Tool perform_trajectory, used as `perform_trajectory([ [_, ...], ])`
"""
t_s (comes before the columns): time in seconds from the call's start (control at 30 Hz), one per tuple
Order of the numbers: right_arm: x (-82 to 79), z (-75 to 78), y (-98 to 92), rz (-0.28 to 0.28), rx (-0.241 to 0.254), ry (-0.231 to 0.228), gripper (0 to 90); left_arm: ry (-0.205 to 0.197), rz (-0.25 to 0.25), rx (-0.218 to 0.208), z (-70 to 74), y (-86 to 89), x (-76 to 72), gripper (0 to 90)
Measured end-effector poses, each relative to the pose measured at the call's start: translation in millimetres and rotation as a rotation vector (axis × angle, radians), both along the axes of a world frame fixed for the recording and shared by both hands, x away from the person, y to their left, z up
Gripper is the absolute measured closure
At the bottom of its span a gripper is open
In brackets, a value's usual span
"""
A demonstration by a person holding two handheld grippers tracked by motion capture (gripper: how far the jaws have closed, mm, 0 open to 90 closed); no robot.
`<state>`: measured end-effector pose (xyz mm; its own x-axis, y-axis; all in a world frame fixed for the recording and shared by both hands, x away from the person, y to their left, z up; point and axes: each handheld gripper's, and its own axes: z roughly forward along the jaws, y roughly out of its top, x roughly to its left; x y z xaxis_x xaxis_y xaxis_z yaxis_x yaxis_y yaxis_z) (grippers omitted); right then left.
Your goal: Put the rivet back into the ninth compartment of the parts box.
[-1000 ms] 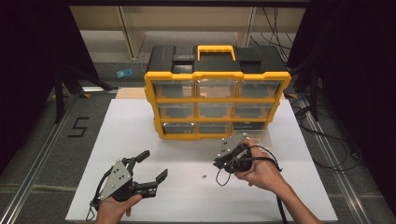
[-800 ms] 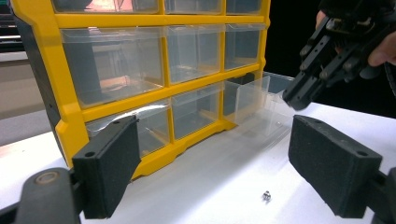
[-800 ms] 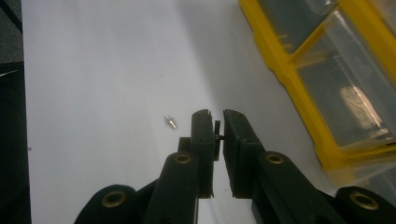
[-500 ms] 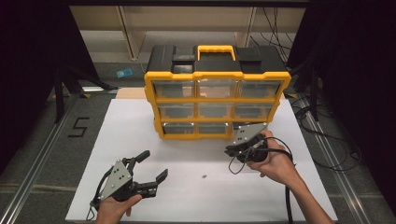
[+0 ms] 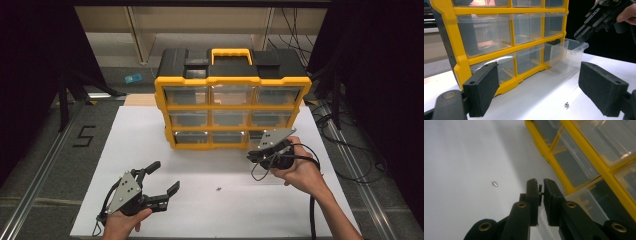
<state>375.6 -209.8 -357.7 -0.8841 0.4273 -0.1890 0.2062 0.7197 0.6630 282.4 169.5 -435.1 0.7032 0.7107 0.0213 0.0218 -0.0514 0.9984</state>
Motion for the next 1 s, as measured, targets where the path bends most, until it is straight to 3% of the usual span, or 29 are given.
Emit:
perform_trajectory([
  [0.2,2.8,1.0,-6.1,-0.021,0.011,-0.011,83.2,0.02,0.011,0.002,0.4,0.0,-2.0,16.5],
  [0.47,6.5,4.2,-18.0,-0.052,0.026,-0.023,83.2,0.0,-0.001,0.0,0.0,-0.1,0.0,16.5],
  [0.87,12.6,4.2,-30.4,-0.089,0.029,-0.023,83.2,0.016,0.009,0.004,0.2,-0.1,-1.6,16.6],
  [1.0,15.9,1.6,-34.4,-0.121,0.044,-0.042,83.2,0.017,0.009,0.004,0.1,-0.3,-1.6,16.5],
])
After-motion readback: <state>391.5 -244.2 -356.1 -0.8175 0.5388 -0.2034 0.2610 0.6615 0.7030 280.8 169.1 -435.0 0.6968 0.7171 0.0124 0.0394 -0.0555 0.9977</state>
